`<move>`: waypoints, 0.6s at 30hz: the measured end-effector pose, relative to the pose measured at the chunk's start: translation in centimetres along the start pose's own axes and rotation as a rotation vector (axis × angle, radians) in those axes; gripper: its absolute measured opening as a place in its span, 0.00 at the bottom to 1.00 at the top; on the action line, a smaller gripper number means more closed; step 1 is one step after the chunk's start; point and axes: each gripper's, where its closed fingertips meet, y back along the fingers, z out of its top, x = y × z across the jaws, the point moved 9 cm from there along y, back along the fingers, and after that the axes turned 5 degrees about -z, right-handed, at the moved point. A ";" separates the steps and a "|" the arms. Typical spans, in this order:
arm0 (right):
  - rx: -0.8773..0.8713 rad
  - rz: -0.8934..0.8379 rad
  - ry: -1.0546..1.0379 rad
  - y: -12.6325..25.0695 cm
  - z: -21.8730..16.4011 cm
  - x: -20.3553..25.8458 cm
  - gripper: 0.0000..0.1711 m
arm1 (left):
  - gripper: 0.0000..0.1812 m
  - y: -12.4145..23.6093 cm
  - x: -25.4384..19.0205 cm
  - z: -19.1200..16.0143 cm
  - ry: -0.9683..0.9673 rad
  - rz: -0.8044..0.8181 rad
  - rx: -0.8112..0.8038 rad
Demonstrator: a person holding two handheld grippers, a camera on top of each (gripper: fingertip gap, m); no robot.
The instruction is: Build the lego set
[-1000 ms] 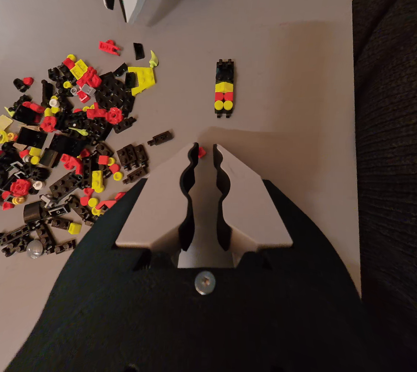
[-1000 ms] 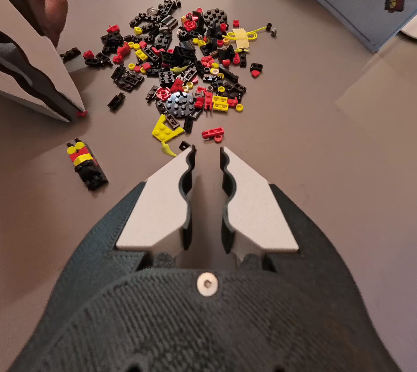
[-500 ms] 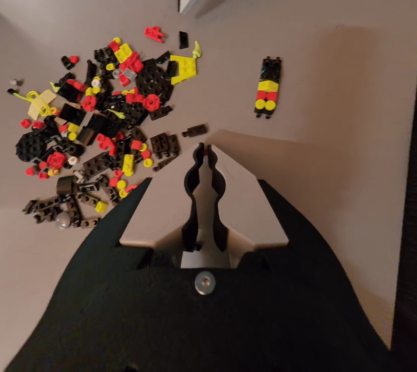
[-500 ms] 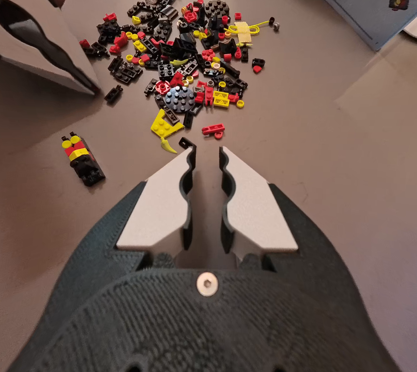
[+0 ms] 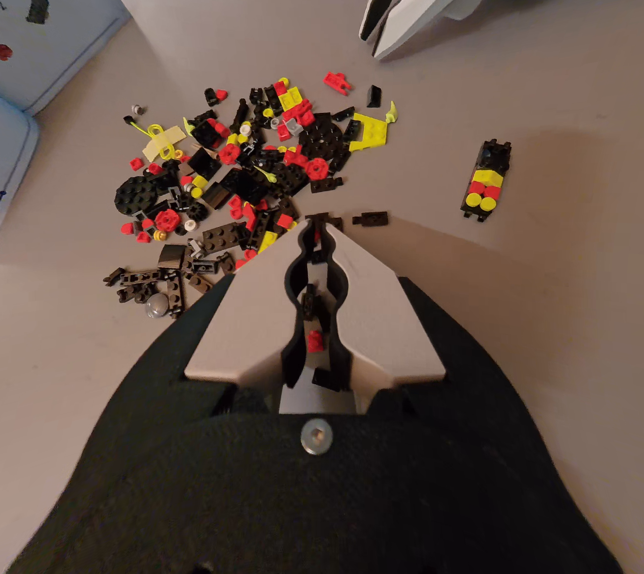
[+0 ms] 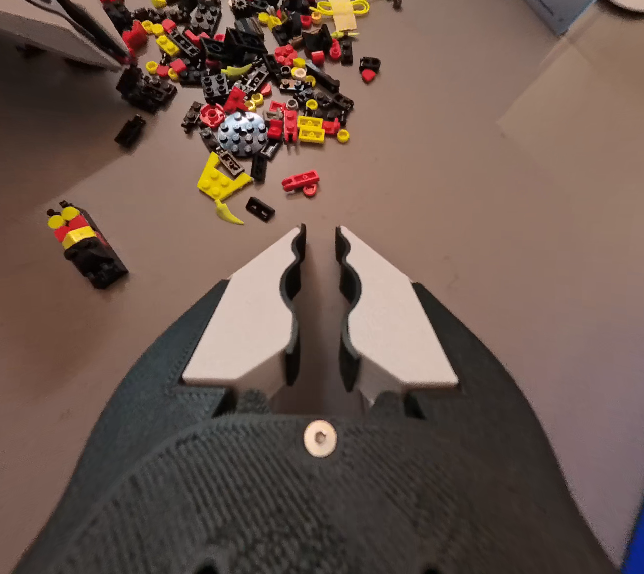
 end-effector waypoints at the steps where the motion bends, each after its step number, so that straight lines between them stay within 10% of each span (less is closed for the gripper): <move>1: -0.010 0.009 -0.015 0.0 0.1 -0.1 0.09 | 0.00 0.0 0.0 0.1 0.000 0.002 -0.008; 18: -0.035 0.052 -0.003 -2.3 1.1 0.4 0.09 | 0.00 -0.5 -0.4 -0.2 -0.013 -0.010 0.008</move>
